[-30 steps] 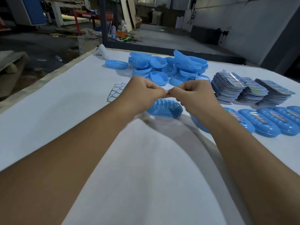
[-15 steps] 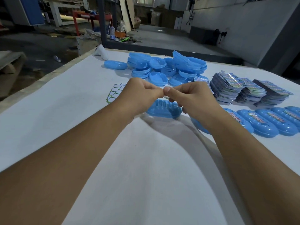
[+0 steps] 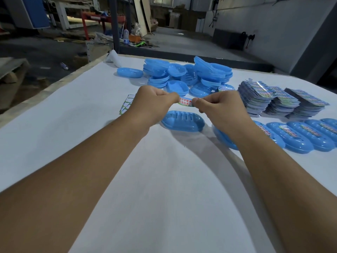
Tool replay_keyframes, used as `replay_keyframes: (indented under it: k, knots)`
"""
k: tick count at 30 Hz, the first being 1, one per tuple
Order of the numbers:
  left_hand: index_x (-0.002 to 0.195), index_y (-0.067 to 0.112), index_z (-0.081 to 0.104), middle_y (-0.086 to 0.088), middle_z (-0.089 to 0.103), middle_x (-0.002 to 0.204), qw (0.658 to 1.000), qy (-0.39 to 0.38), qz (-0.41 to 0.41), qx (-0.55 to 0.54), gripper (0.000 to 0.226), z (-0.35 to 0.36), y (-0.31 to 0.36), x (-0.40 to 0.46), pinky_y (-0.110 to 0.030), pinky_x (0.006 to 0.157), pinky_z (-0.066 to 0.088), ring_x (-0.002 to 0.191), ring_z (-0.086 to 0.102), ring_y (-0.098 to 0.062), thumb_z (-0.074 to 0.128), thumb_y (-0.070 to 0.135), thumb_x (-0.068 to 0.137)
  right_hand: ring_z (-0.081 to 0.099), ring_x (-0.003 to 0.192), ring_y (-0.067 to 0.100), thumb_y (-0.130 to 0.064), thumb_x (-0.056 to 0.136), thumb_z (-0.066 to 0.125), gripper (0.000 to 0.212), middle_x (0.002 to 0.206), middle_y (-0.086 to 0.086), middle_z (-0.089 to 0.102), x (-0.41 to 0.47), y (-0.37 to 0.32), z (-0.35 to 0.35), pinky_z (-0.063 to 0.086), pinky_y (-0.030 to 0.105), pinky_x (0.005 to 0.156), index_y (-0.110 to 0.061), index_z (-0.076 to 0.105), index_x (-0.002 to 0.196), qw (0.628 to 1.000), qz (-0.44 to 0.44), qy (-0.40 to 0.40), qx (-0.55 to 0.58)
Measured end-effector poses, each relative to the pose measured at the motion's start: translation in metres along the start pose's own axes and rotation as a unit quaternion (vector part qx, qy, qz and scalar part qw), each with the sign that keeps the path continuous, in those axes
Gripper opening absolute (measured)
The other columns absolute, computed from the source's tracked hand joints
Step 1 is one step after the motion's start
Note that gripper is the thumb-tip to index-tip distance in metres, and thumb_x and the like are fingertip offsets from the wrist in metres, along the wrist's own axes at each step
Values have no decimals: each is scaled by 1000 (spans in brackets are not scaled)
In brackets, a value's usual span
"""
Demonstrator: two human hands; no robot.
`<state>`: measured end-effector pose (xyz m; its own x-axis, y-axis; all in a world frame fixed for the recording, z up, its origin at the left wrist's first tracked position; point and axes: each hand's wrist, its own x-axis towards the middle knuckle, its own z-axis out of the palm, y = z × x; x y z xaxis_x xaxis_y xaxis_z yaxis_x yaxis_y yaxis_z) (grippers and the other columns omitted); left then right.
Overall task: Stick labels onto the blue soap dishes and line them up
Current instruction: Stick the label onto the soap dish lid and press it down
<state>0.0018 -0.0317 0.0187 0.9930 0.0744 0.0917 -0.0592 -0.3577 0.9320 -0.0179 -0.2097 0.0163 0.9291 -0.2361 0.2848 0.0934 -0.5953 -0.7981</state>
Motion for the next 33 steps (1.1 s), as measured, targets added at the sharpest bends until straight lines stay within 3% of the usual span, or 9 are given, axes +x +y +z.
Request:
replay_keyframes:
  k: [3,5,7,11,14,19,21,26,33]
  knots:
    - [69,17,70,6,57,64,1000,-14,-18,-13,28,0,1,0,-26,52,37,62,51,-11,77,42,78,37,55,13,-40,85,77,42,63,11,51,0,-1,0,32,23,47,2,74,80,1000,14,-10,12]
    - [70,19,69,6,60,70,999,-20,-29,-21,25,0,0,-1,-27,54,36,66,53,-12,77,42,77,41,59,13,-38,84,76,39,68,18,58,0,-2,0,37,25,54,1,75,83,1000,19,-10,14]
    - [72,20,68,7,61,70,999,-21,-30,-12,24,0,-1,0,-27,53,35,64,53,-11,77,42,77,41,59,13,-35,83,74,38,72,22,61,1,-3,0,39,25,55,3,74,85,1000,23,-9,11]
    - [69,22,70,16,64,50,999,-29,-13,18,20,1,-7,3,-23,50,39,46,56,-2,78,38,79,31,49,12,-36,80,77,38,54,3,45,1,0,1,29,19,41,1,71,74,1000,24,-14,-9]
    - [69,22,73,23,66,59,999,-23,16,45,17,6,-12,5,-15,45,44,47,59,7,79,35,77,33,42,10,-43,80,79,37,45,-5,44,0,2,3,33,25,49,-9,73,67,998,5,-32,-58]
    - [69,14,77,4,71,70,992,-20,35,117,23,10,-17,10,-33,65,55,63,64,-13,79,37,74,42,38,8,-44,80,78,30,46,-7,55,2,4,8,41,29,51,-18,75,65,992,1,-42,-121]
    - [74,12,79,-4,72,75,989,-16,40,141,25,11,-18,11,-31,62,52,61,59,-14,76,37,73,45,39,9,-44,80,78,27,50,-6,60,3,4,8,44,30,51,-20,75,66,990,4,-46,-136]
    - [74,13,79,-4,73,72,987,-14,38,157,26,10,-19,13,-28,58,47,60,58,-12,73,38,72,52,51,12,-44,81,77,26,62,-1,69,4,5,9,45,30,53,-22,75,67,986,-2,-54,-158]
    - [72,13,79,-5,72,69,985,-9,53,164,25,11,-21,13,-29,59,47,59,58,-13,72,37,73,53,54,10,-44,82,77,25,60,-6,67,4,5,9,42,27,52,-22,77,70,985,-3,-57,-162]
